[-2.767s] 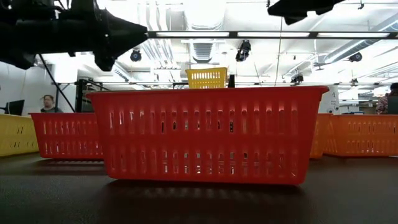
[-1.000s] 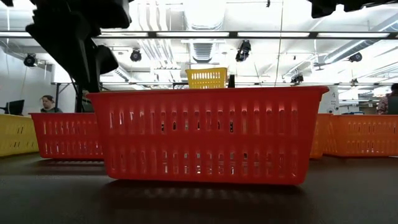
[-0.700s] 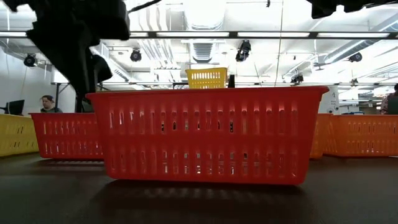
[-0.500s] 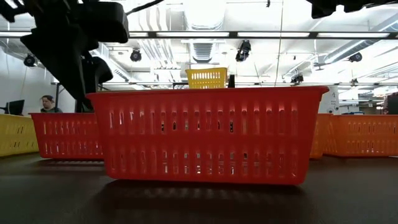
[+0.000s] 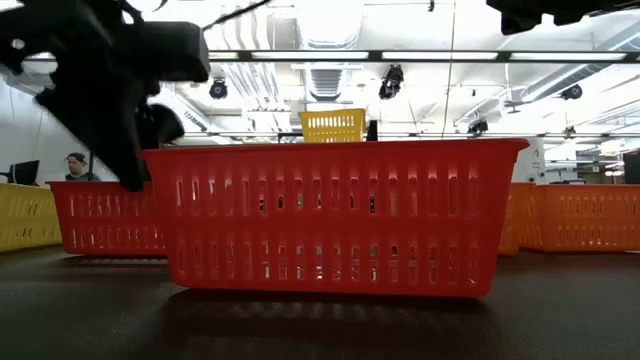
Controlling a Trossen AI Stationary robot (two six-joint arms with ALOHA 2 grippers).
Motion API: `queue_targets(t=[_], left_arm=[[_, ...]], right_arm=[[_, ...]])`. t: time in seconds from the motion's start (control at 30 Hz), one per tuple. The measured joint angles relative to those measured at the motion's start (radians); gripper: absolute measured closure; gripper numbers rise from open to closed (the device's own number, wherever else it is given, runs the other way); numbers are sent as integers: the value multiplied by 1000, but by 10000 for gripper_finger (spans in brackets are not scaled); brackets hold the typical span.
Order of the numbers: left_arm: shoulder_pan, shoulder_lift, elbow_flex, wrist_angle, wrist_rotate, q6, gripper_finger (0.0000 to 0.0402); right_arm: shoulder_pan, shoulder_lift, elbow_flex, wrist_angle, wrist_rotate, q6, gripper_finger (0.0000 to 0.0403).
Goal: Stack baskets on shelf by color
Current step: Put the left red bin on the shelf
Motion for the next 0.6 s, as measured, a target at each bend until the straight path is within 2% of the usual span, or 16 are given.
queue_targets(t=[0.1, 0.2, 0.3, 0.47, 0.6], left_arm=[[-10, 59, 26, -5, 5, 10, 231], [-21, 103, 50, -2, 6, 46, 250], [-29, 132, 64, -7, 9, 53, 291], [-34, 145, 84, -14, 29, 51, 385], [-35, 143, 126, -15, 28, 26, 395]], right_arm=[[0, 0, 0, -3, 0, 4, 337], [0, 0, 0, -4, -1, 9, 337], [0, 0, 0, -8, -4, 23, 337], [0, 2, 0, -12, -4, 45, 337], [0, 11, 0, -13, -4, 53, 337]])
